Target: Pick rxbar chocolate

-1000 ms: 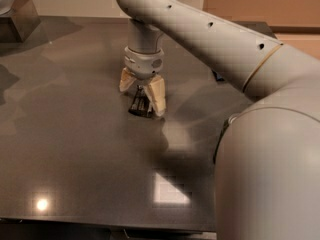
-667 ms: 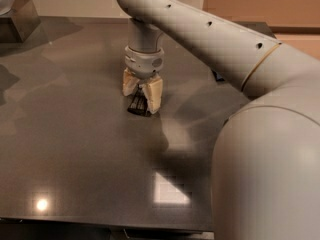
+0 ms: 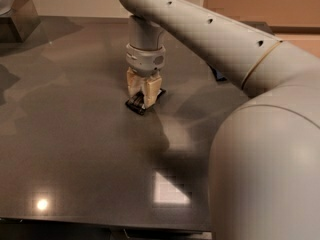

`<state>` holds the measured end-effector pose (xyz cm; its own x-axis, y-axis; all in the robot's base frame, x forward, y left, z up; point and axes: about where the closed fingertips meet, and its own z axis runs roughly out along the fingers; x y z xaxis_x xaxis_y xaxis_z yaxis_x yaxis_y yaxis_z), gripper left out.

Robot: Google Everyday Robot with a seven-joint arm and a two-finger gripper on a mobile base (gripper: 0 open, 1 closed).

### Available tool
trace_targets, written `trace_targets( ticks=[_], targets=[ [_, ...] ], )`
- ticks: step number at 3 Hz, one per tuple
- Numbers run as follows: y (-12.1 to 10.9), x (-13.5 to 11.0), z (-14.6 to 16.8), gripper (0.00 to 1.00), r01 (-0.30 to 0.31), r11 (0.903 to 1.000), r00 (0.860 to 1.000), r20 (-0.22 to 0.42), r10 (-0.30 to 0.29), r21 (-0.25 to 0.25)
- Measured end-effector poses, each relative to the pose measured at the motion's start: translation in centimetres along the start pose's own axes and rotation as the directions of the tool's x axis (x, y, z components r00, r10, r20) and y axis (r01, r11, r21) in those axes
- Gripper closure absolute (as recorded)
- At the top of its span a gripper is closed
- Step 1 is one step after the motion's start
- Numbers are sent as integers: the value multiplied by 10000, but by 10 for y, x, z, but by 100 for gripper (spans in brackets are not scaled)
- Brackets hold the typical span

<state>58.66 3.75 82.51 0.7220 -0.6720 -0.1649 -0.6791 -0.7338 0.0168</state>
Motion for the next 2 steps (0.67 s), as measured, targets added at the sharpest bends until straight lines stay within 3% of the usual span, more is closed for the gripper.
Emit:
trace_targets(
  ticks=[1,2],
  targets=[
    [4,6,-11,100,-356,9991,9986,399,346,236],
    [6,7,-40,100,-1056,9903,9900,1034,961,904]
  ],
)
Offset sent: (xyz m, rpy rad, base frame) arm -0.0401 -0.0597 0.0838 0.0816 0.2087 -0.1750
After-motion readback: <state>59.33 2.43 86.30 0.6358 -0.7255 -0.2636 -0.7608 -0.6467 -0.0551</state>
